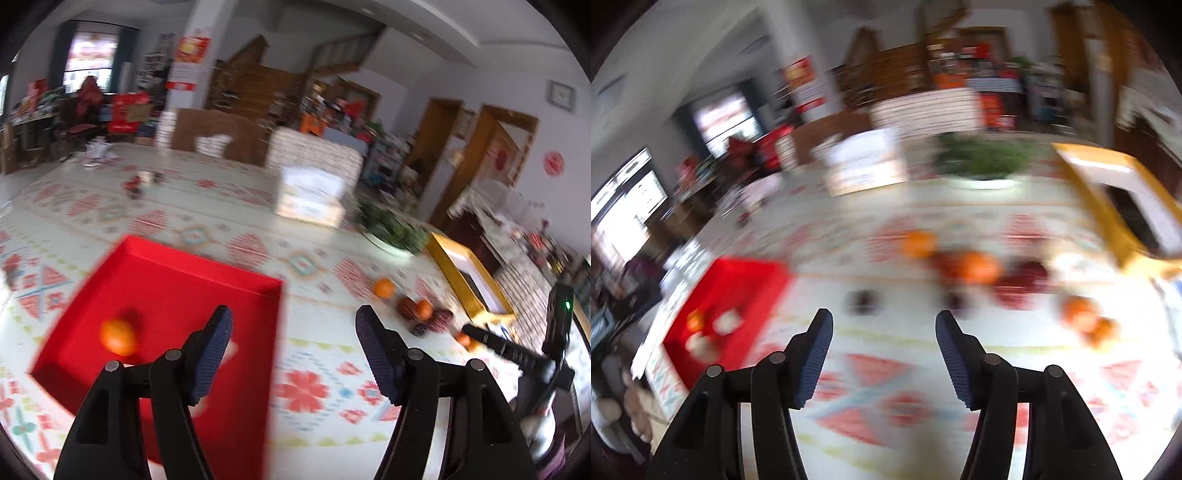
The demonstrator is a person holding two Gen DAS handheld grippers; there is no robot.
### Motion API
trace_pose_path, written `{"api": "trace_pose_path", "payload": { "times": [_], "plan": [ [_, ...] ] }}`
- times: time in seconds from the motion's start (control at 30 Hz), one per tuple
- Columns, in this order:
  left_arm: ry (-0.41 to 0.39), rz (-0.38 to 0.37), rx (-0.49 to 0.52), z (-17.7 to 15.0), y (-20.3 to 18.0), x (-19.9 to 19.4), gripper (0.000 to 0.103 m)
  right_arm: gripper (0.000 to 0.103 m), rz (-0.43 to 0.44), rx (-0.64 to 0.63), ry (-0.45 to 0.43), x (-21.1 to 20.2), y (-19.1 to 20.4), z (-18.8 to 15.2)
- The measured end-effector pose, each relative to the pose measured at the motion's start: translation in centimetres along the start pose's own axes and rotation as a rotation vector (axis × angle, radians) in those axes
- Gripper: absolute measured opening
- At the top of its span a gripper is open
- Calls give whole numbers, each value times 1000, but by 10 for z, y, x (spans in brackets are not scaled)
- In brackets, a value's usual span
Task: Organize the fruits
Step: 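Move both open tools back to the fruit cluster, then grasp a dark plum with the left tool while the right tool grasps an orange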
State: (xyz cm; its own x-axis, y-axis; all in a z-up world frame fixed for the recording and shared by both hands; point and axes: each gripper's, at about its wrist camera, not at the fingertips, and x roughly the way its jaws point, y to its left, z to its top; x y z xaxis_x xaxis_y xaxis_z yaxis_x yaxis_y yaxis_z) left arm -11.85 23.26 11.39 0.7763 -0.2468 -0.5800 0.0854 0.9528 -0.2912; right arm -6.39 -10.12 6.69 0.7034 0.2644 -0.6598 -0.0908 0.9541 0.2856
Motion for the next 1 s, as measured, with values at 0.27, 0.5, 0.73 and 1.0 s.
{"api": "trace_pose_path", "payload": {
  "times": [0.27, 0.5, 0.73, 1.0],
  "plan": [
    [141, -133, 126, -25, -91, 64, 69, 63, -108, 148, -6, -19, -117, 7],
    [238, -188, 244, -42, -145, 127, 69, 63, -78, 79, 82, 19, -132, 22],
    [283, -169, 302, -44, -166, 177, 68, 63, -86, -40, 155, 49, -116, 19],
    [304, -175, 361, -47, -183, 201, 47, 63, -145, -134, 209, 65, -107, 15]
  ]
}}
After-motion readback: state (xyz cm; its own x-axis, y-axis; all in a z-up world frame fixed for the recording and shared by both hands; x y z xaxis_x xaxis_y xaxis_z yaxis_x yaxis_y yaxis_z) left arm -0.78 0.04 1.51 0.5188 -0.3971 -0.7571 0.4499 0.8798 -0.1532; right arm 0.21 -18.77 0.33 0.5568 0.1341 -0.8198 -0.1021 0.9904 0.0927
